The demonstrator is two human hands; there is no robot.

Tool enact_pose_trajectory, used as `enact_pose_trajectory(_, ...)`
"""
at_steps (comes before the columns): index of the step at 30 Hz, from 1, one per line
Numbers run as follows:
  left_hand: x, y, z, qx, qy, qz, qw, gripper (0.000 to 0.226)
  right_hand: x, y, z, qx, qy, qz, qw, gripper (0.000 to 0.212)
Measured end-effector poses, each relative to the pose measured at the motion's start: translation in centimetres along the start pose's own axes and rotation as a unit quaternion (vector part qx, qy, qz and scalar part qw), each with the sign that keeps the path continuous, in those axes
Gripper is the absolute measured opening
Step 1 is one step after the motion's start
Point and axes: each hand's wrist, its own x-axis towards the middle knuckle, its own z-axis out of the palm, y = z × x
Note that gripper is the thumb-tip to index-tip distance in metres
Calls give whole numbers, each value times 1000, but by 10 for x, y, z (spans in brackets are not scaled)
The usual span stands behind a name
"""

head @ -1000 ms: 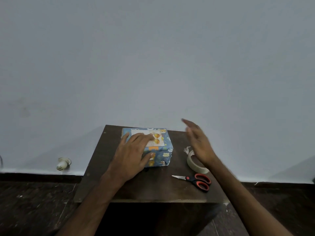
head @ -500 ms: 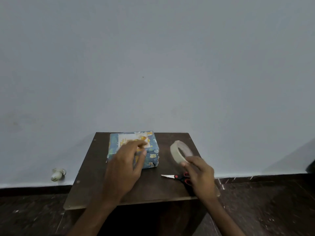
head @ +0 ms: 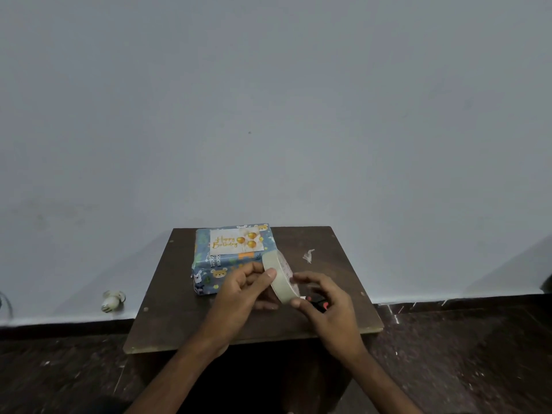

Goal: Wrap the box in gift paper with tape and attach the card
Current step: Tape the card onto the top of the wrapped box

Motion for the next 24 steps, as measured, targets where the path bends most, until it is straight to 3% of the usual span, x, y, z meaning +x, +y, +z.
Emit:
enact_pose_trajectory(4,5,-3,-6,41,5,17,999,15,6,-1,1,23,16,-22,999,28)
enact_pose_trajectory(12,6,-16,-6,140,-50,38,988,15,8,-4,3,-102,25,-130,986,20)
enact_pose_trajectory(18,5,-15,-7,182,-53,54,980,28,10,-10,0,-118,44,-142,982,8)
enact_pose_trajectory(22,3,-19,-10,274,-50,78,957,29,13,-7,-4,-147,5,-151,978,8)
enact_pose_trajectory(24,3,-19,-13,363,-55,82,927,22,16,-4,-10,-182,-44,-149,971,13)
